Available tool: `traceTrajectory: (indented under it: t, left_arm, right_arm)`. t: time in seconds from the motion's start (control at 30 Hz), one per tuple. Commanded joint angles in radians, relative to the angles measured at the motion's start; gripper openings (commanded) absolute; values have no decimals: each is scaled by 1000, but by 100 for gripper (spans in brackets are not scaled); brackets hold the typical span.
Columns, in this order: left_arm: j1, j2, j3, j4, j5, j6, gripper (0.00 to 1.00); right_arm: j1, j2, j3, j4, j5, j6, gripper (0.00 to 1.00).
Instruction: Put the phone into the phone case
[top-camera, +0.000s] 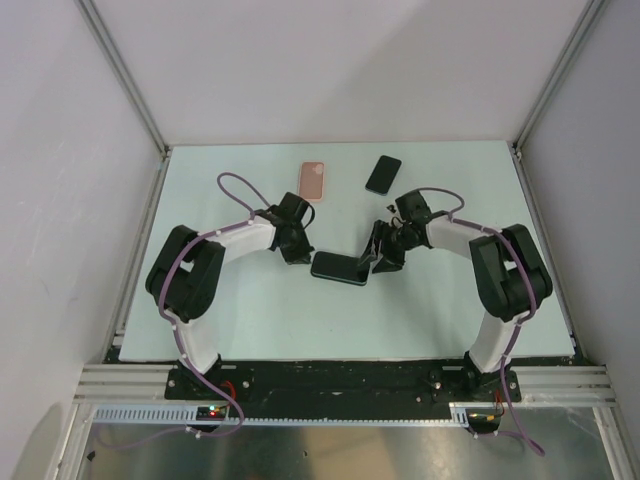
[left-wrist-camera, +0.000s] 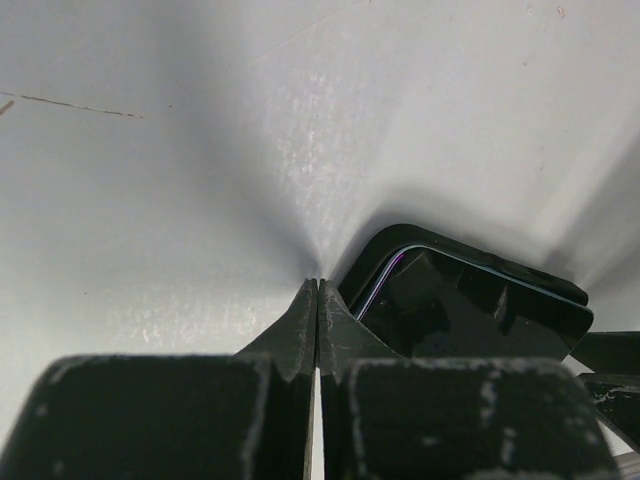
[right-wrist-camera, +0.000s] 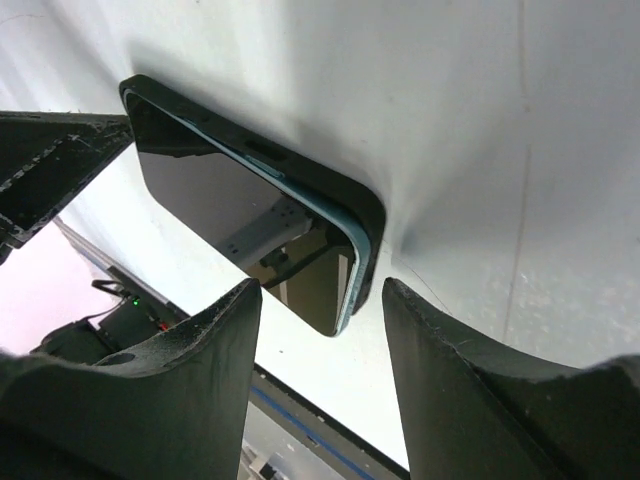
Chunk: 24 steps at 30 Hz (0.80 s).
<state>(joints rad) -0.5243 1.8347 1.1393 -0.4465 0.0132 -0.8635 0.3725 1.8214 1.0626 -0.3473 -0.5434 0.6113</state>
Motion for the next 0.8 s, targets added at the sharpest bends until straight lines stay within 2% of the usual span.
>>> traceTrajectory:
  t: [0.0, 0.1, 0.27, 0.77]
  left_arm:
    - [6, 2, 15, 18, 17, 4, 0]
    - [6, 4, 19, 18, 20, 3, 0]
    - [5, 6, 22, 18, 22, 6, 0]
    - [5, 13, 32, 19, 30, 6, 0]
  right_arm:
    - [4, -73, -7, -39, 111, -27, 57]
    - [19, -96, -9, -53, 160, -27, 53]
    - [56, -133, -35, -54, 235, -8, 38]
    - [110, -130, -67, 3, 295, 33, 19]
